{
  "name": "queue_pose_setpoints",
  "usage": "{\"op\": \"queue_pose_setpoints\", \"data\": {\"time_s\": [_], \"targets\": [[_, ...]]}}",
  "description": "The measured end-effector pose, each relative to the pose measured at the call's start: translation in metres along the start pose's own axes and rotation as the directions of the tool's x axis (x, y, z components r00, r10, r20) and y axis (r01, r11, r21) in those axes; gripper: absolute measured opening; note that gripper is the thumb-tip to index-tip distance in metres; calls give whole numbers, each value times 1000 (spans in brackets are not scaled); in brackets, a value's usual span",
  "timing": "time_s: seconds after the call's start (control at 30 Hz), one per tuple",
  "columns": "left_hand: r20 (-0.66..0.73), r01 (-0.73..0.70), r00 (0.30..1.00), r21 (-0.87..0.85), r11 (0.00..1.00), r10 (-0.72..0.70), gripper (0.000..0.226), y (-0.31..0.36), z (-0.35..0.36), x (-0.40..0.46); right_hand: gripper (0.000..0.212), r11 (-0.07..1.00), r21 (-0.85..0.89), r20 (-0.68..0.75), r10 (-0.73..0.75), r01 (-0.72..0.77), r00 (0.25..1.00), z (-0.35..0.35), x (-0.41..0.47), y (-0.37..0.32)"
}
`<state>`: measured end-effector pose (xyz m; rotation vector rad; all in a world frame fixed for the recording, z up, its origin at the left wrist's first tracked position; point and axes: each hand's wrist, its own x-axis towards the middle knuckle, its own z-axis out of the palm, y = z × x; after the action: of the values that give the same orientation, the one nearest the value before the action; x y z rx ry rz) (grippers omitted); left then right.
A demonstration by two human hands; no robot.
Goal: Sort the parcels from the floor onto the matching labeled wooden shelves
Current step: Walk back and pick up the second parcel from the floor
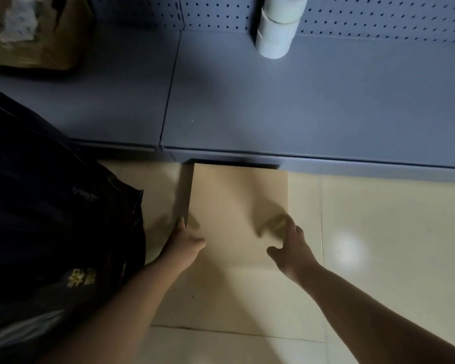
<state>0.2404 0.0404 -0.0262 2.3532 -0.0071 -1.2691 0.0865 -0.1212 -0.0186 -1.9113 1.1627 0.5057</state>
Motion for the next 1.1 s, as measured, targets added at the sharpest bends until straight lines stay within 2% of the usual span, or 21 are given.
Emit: {"op": "queue_pose_setpoints", "data": {"time_s": [0.13,0.23,0.37,0.43,0.53,0.67,0.73,0.87,1.1], "targets": [[-1,31,1000,-69,997,-32,82,-6,3,11,80,989,145,-16,37,-34,999,9,14,0],[-12,40,999,-87,995,-41,78,-6,4,11,72,970,218,-20,116,-109,993,12,21,0],[-63,20,998,-4,1000,-20,78,7,9,-4,68,943,229,-40,256,-240,966,6,20,-5],[-90,25,996,70,997,-18,69,17,9,-15,58,921,265,-37,306,-286,951,-3,12,-6],[-97,8,995,51,999,-3,54,31,5,-36,46,894,308,-27,351,-326,936,-27,-7,-6],[-50,-14,999,-32,999,12,59,53,3,-79,48,880,363,-67,353,-307,933,-72,-43,-6],[-17,-20,1000,-103,994,19,59,66,0,-107,42,866,404,-79,355,-296,932,-96,-68,-9],[32,-78,995,-312,947,92,34,98,-11,-166,34,828,507,-86,323,-238,942,-148,-120,-18],[37,-177,980,-273,946,194,8,174,-42,-264,32,728,647,-92,369,-226,925,-241,-207,-34]]}}
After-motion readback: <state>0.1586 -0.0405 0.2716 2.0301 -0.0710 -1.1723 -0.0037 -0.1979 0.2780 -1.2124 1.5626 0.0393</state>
